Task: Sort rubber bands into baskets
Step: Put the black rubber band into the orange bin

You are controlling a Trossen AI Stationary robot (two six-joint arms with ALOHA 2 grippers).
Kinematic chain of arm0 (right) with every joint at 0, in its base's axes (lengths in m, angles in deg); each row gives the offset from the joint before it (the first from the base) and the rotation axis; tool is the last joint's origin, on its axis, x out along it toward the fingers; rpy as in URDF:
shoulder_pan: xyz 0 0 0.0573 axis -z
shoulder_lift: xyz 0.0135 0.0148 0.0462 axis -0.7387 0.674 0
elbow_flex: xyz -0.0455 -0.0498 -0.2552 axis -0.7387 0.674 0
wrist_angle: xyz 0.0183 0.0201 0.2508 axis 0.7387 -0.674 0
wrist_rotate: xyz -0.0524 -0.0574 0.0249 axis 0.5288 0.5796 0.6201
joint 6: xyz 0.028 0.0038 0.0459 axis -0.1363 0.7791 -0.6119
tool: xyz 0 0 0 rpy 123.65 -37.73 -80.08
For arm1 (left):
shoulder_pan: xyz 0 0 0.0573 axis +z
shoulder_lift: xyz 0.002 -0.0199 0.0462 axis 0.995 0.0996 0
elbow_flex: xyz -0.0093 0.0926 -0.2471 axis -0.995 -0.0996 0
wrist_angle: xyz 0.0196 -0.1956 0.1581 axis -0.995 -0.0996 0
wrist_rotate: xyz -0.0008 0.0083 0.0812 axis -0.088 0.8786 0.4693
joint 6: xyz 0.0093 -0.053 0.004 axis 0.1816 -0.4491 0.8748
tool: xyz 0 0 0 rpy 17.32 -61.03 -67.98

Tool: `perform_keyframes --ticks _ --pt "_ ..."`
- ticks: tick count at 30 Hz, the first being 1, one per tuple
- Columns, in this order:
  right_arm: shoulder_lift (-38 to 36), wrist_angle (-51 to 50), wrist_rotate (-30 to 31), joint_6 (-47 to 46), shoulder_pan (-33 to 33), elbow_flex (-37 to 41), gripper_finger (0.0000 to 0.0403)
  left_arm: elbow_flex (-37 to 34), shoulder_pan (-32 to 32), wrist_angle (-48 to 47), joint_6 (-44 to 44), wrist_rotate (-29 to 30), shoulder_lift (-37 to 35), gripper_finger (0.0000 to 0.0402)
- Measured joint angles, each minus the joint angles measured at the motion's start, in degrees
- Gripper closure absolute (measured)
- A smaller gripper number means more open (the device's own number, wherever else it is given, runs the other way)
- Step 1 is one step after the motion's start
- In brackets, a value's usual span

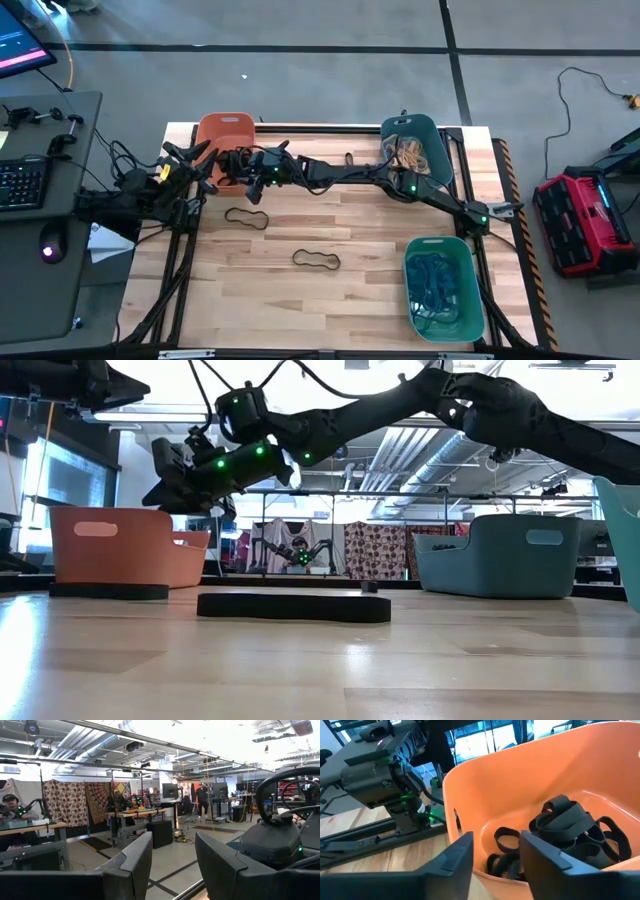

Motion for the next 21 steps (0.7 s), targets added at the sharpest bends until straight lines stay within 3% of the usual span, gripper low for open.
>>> perform_keyframes --ticks 5,10,14,18,21 --pt "-0.1 -0.1 -1.3 0.7 0.0 0.0 0.0231 0.0 0.0 -0.7 0.0 0.0 0.0 0.0259" --pt "-0.4 -3.5 -2.5 2.2 0.0 -1.7 0.0240 0.0 0.0 -1.8 0.0 0.0 0.0 0.0259" --pt "-2.6 -6.7 -1.7 6.9 0.0 -1.4 0.0291 0.0 0.0 -2.3 0.0 0.0 0.0 0.0259" --pt "-4.6 -8.8 1.7 12.5 -0.7 -1.0 0.0379 -0.1 0.0 -2.6 0.0 -0.2 0.1 0.0259" --pt "-5.3 -8.5 3.8 13.5 -0.8 -1.0 0.0390 -0.1 0.0 -2.6 0.0 -0.2 0.1 0.0259"
